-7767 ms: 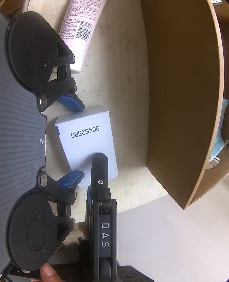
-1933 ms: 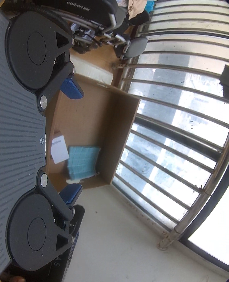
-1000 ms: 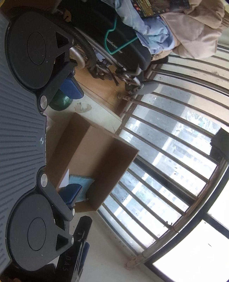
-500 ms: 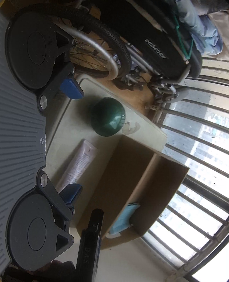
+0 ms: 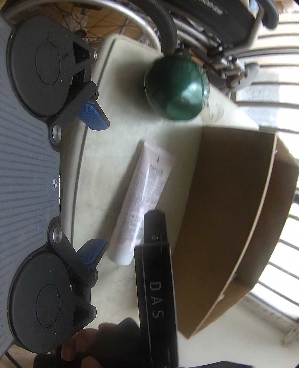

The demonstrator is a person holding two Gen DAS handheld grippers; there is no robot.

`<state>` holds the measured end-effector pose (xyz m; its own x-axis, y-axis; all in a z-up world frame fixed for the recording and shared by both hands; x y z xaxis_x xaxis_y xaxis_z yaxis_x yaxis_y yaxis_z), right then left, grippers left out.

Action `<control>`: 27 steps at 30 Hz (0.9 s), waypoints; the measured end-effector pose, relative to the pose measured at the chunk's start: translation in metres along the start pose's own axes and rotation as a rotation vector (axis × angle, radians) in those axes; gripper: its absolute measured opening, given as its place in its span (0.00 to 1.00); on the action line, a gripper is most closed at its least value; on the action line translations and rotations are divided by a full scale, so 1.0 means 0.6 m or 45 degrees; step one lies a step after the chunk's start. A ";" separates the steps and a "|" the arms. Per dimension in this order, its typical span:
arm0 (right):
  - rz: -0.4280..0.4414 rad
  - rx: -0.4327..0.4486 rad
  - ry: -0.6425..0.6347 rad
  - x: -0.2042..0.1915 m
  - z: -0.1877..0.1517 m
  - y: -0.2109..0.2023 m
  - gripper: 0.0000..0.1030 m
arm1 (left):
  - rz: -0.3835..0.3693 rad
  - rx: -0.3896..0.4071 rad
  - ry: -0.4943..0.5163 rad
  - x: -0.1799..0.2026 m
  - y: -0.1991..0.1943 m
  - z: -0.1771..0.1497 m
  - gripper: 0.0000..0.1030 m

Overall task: Organize objects
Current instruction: 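Move the right tool back toward the pink-white cream tube on the table, then close the right gripper on the end of the cream tube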

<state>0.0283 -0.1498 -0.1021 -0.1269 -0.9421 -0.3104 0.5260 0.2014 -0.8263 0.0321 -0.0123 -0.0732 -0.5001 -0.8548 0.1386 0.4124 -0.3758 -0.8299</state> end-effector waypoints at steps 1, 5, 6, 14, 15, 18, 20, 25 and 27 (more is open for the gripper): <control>0.007 -0.007 0.000 0.001 0.001 0.001 0.98 | -0.002 -0.019 0.015 0.003 0.003 0.003 0.98; 0.037 -0.053 0.007 0.006 0.003 0.011 0.98 | -0.022 -0.061 0.037 0.011 0.013 0.010 0.97; 0.048 -0.070 0.010 0.007 0.004 0.014 0.96 | -0.027 -0.064 0.034 0.014 0.015 0.012 0.97; 0.111 -0.189 0.012 0.016 0.009 0.047 0.85 | -0.119 -0.107 -0.002 0.040 0.025 0.014 0.88; 0.118 -0.203 0.015 0.017 0.010 0.049 0.82 | -0.131 -0.111 -0.013 0.042 0.025 0.013 0.86; 0.136 -0.236 0.026 0.020 0.011 0.054 0.76 | -0.158 -0.115 -0.033 0.047 0.021 0.009 0.83; 0.145 -0.256 0.028 0.020 0.012 0.056 0.72 | -0.171 -0.118 -0.050 0.049 0.018 0.006 0.82; 0.162 -0.281 0.034 0.020 0.014 0.057 0.54 | -0.204 -0.113 -0.103 0.046 0.011 -0.002 0.82; 0.173 -0.295 0.050 0.022 0.014 0.057 0.48 | -0.219 -0.110 -0.127 0.046 0.007 -0.006 0.82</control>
<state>0.0519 -0.1576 -0.1305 -0.1034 -0.8920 -0.4400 0.3347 0.3854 -0.8599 0.0174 -0.0359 -0.0748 -0.4778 -0.8137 0.3311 0.2587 -0.4905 -0.8322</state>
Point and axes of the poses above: each gripper's, at about its wrist camera, not at the fingertips, and y roughly the way its jaws point, x to its right, z to its top, the point moved 1 cm from there along y, roughly the way its jaws point, and after that the axes turned 12 degrees about y, right-handed, at the moved point
